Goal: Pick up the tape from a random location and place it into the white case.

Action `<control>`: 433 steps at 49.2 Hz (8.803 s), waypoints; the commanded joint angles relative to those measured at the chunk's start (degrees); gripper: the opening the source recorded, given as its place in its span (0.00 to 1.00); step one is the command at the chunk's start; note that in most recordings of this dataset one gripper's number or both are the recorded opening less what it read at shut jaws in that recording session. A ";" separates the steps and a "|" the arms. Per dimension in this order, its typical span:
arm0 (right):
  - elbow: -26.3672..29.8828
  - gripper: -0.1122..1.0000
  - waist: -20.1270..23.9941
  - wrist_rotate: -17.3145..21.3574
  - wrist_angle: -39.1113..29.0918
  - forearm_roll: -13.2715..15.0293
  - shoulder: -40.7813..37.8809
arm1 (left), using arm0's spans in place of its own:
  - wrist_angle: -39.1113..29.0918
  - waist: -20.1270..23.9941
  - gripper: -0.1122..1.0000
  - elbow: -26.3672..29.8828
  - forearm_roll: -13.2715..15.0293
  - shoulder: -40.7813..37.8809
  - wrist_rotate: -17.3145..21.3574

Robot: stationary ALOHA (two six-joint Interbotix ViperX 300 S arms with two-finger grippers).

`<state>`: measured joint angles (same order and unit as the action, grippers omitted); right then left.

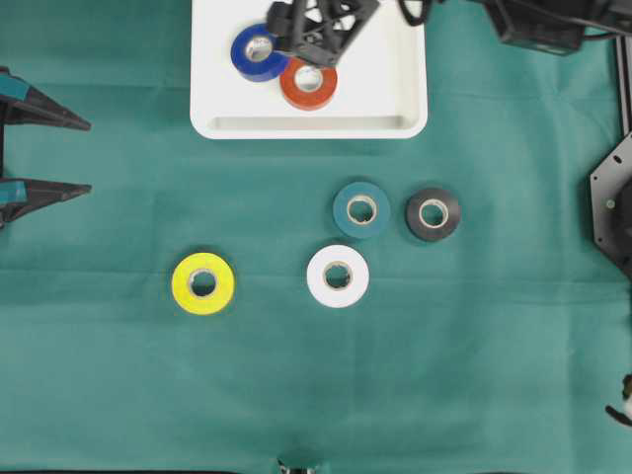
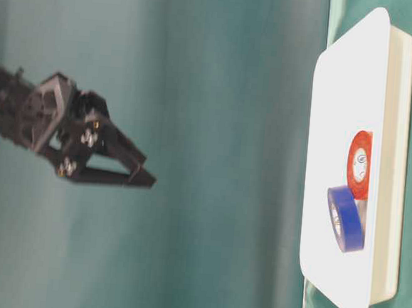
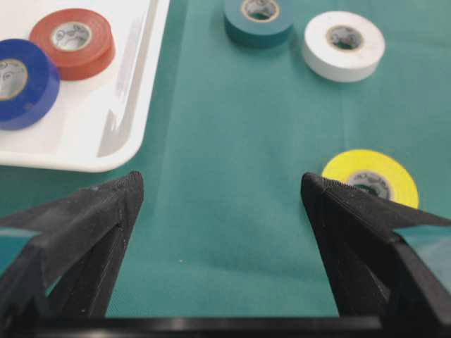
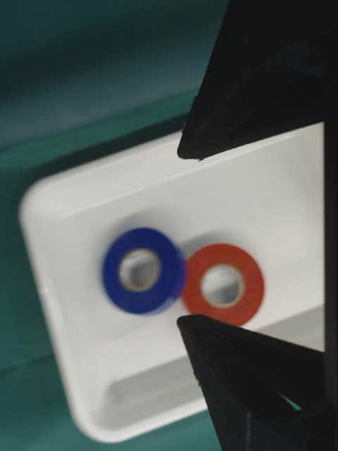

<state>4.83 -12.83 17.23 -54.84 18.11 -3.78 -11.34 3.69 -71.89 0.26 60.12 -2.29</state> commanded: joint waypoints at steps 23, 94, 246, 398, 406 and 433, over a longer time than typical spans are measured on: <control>-17.67 0.90 0.44 1.93 0.53 -0.09 17.49 | 0.26 1.49 0.98 0.18 0.00 -0.44 0.09; -33.49 0.86 20.21 5.45 10.63 -1.93 32.34 | 0.70 1.49 0.98 0.18 0.09 -0.44 0.09; -73.48 0.85 6.59 9.32 48.69 -1.85 59.33 | 5.36 2.99 0.98 -0.18 0.09 -0.62 0.00; -73.83 0.85 6.59 8.88 48.34 -1.58 56.69 | -43.33 -0.88 0.98 86.04 -0.35 -75.23 8.17; -73.83 0.85 6.59 8.88 48.34 -1.58 56.43 | -46.85 -0.88 0.98 88.59 -0.35 -75.76 8.09; -73.65 0.85 6.59 8.88 48.34 -1.58 56.34 | -46.05 -0.88 0.98 87.98 -0.35 -75.50 7.73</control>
<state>-69.96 -6.15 26.10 -6.77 16.52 52.91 -58.10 2.81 15.47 0.09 -16.79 5.54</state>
